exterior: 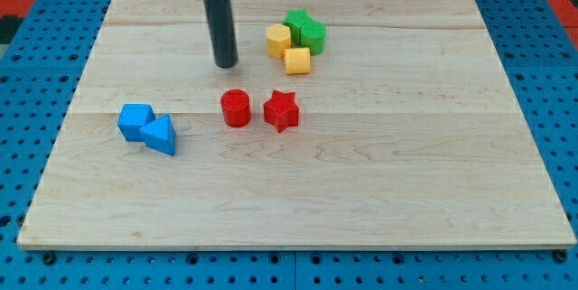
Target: Line up the yellow blocks and red blocks horizontally
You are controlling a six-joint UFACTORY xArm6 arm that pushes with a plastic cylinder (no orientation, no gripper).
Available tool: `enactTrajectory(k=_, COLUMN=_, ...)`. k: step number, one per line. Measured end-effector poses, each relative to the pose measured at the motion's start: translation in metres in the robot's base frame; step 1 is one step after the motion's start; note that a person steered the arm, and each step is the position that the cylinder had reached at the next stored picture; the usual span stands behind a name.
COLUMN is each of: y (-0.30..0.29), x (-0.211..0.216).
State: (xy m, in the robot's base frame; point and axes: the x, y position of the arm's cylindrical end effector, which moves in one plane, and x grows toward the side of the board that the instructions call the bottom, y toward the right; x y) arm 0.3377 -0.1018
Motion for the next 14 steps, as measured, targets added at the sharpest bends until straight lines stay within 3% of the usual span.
enactTrajectory(k=1, y=0.004, x=-0.051)
enactTrajectory(k=2, y=0.060, x=-0.052)
enactTrajectory(k=3, y=0.133, x=-0.021)
enactTrajectory(k=4, y=0.155, x=-0.001)
enactTrajectory(k=9, y=0.198, x=0.047)
enactTrajectory(k=10, y=0.167, x=0.031)
enactTrajectory(k=12, y=0.126, x=0.039)
enactTrajectory(k=14, y=0.188, x=0.071)
